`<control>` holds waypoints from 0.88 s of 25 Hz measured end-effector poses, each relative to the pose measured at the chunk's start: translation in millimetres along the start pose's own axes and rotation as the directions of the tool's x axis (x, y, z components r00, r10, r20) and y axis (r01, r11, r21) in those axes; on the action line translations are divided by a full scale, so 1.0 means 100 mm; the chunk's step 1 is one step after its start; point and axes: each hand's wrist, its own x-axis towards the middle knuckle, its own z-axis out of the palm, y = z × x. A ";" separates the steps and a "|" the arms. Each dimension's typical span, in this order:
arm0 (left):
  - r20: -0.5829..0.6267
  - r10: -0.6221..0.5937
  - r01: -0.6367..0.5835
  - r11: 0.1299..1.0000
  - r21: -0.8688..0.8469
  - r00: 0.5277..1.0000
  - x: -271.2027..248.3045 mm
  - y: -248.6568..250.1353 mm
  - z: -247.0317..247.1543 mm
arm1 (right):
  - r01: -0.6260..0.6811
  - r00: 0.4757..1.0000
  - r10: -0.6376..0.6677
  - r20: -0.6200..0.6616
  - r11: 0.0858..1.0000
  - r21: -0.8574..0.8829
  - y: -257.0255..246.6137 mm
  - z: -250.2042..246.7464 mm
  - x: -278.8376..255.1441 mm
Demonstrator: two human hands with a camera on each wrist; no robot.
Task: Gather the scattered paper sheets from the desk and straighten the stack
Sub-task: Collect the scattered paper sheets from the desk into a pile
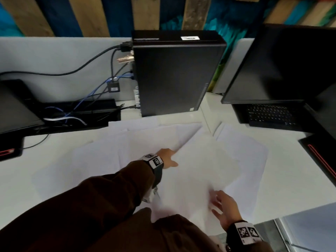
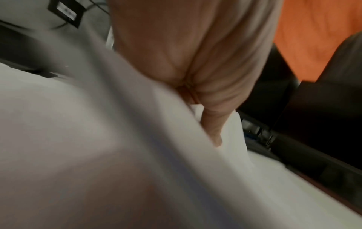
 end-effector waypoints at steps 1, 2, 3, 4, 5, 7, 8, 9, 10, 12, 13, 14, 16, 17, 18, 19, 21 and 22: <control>-0.027 0.049 -0.051 0.997 -0.065 0.998 -0.10 0.04 0.03 | 0.002 1.000 -0.002 0.010 1.000 0.003 -0.01 -0.02 0.01; -0.081 0.093 -0.105 0.983 -0.150 0.992 -0.23 0.05 0.05 | 0.010 0.999 -0.011 0.038 1.000 0.008 -0.02 -0.02 0.01; -0.142 0.133 -0.163 0.960 -0.228 0.981 -0.34 0.06 0.07 | 0.022 0.997 -0.024 0.070 0.999 0.029 -0.05 -0.02 -0.02; -0.199 0.137 -0.196 0.929 -0.315 0.970 -0.46 0.03 0.10 | 0.040 0.993 -0.046 0.105 0.998 0.054 -0.08 -0.02 -0.02; -0.247 0.117 -0.212 0.888 -0.407 0.962 -0.58 -0.01 0.14 | 0.073 0.987 -0.080 0.138 0.996 0.055 -0.12 -0.01 -0.03; -0.333 0.042 -0.235 0.791 -0.565 0.942 -0.80 -0.08 0.24 | 0.184 0.967 -0.181 0.178 0.983 0.000 -0.26 0.02 -0.01; -0.357 0.004 -0.242 0.742 -0.625 0.934 -0.88 -0.11 0.31 | 0.233 0.960 -0.223 0.171 0.972 -0.039 -0.33 0.03 -0.02; -0.374 -0.027 -0.252 0.694 -0.674 0.927 -0.96 -0.15 0.38 | 0.265 0.951 -0.253 0.178 0.963 -0.046 -0.40 0.04 0.01; -0.379 -0.044 -0.265 0.642 -0.720 0.924 -1.02 -0.17 0.47 | 0.286 0.937 -0.272 0.218 0.958 -0.033 -0.48 0.06 -0.01; -0.361 -0.061 -0.259 0.587 -0.767 0.931 -1.09 -0.17 0.57 | 0.326 0.906 -0.294 0.305 0.944 -0.056 -0.63 0.13 -0.09; -0.374 -0.099 -0.242 0.607 -0.757 0.922 -1.09 -0.21 0.59 | 0.347 0.894 -0.300 0.332 0.934 -0.090 -0.68 0.16 -0.12; -0.416 -0.190 -0.207 0.643 -0.737 0.889 -1.08 -0.28 0.59 | 0.369 0.889 -0.313 0.334 0.922 -0.118 -0.72 0.19 -0.13; -0.517 -0.471 -0.052 0.702 -0.710 0.715 -1.00 -0.55 0.56 | 0.375 0.894 -0.330 0.303 0.921 -0.101 -0.77 0.21 -0.11; -0.526 -0.576 0.080 0.719 -0.691 0.626 -0.98 -0.69 0.55 | 0.375 0.895 -0.341 0.286 0.924 -0.072 -0.79 0.21 -0.10; -0.497 -0.643 0.228 0.717 -0.659 0.583 -0.98 -0.81 0.54 | 0.372 0.898 -0.343 0.276 0.927 -0.057 -0.80 0.20 -0.11; -0.445 -0.691 0.362 0.697 -0.620 0.569 -0.98 -0.88 0.53 | 0.382 0.898 -0.356 0.260 0.923 -0.055 -0.81 0.18 -0.10; -0.358 -0.733 0.535 0.672 -0.512 0.578 -0.95 -0.92 0.49 | 0.405 0.891 -0.373 0.260 0.910 -0.084 -0.80 0.15 -0.11; -0.331 -0.734 0.562 0.671 -0.484 0.593 -0.90 -0.93 0.46 | 0.407 0.890 -0.370 0.267 0.908 -0.100 -0.80 0.13 -0.12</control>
